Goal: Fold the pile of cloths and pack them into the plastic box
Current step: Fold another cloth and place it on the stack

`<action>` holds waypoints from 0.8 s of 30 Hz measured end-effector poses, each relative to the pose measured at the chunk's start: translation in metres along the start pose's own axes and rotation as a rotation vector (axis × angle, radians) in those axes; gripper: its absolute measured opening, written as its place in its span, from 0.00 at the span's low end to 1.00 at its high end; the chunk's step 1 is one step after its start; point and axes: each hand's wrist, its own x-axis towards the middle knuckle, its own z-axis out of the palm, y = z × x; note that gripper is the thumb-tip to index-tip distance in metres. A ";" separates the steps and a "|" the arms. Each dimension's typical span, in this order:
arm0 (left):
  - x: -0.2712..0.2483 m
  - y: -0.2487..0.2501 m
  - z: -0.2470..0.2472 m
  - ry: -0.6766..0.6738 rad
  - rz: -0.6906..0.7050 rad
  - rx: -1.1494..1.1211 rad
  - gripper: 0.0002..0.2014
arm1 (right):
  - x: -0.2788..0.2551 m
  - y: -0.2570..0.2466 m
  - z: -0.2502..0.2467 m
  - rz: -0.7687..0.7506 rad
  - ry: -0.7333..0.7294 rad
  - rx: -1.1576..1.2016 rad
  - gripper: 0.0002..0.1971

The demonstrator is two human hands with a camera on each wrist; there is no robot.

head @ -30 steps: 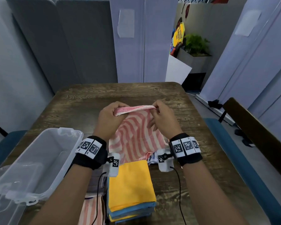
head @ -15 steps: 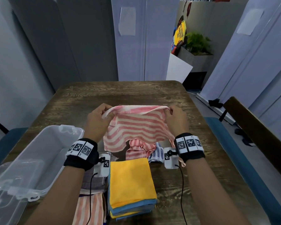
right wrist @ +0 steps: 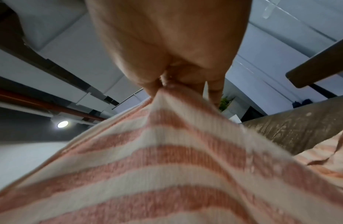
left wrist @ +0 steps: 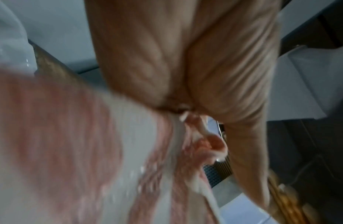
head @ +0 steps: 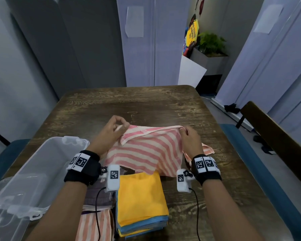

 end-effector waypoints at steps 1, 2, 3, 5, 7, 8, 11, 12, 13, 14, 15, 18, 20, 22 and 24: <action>-0.001 -0.001 -0.001 -0.083 -0.036 -0.008 0.15 | 0.001 0.002 -0.001 0.022 0.032 0.039 0.17; -0.001 -0.001 -0.002 -0.164 -0.058 0.067 0.17 | 0.003 0.005 -0.002 0.038 0.060 0.046 0.17; -0.001 -0.003 -0.003 -0.237 -0.063 0.245 0.19 | 0.005 0.006 -0.003 0.055 0.086 0.041 0.17; 0.003 -0.009 -0.002 -0.323 -0.039 0.595 0.21 | 0.010 0.010 -0.005 0.084 0.134 0.026 0.18; 0.007 -0.015 0.001 -0.285 0.007 0.658 0.21 | 0.014 0.012 -0.007 0.076 0.155 0.006 0.18; 0.009 -0.017 0.003 -0.224 0.048 0.634 0.19 | 0.014 0.013 -0.006 0.065 0.156 -0.003 0.18; 0.018 -0.022 0.007 -0.021 0.174 0.566 0.12 | 0.013 0.013 -0.004 0.020 0.116 -0.027 0.18; 0.019 -0.022 0.008 0.038 0.173 0.540 0.10 | 0.012 0.014 -0.004 0.005 0.079 -0.033 0.19; 0.021 -0.024 0.008 0.103 0.174 0.497 0.08 | 0.010 0.014 -0.004 -0.008 0.026 -0.037 0.19; 0.021 -0.023 0.007 0.174 0.172 0.432 0.11 | 0.009 0.016 -0.004 -0.029 -0.041 -0.040 0.19; 0.021 -0.020 0.006 0.266 0.173 0.339 0.15 | 0.009 0.018 -0.004 -0.053 -0.122 -0.045 0.18; 0.024 -0.005 -0.010 0.594 0.161 0.088 0.18 | 0.008 0.032 -0.003 -0.113 -0.358 -0.116 0.17; 0.030 0.002 -0.026 0.751 0.142 0.111 0.18 | 0.006 0.043 0.000 -0.128 -0.424 -0.186 0.17; 0.036 0.006 -0.038 0.803 0.140 0.139 0.18 | 0.005 0.049 0.003 -0.123 -0.438 -0.233 0.18; 0.039 0.008 -0.044 0.843 0.122 0.147 0.19 | 0.004 0.053 0.006 -0.098 -0.450 -0.304 0.19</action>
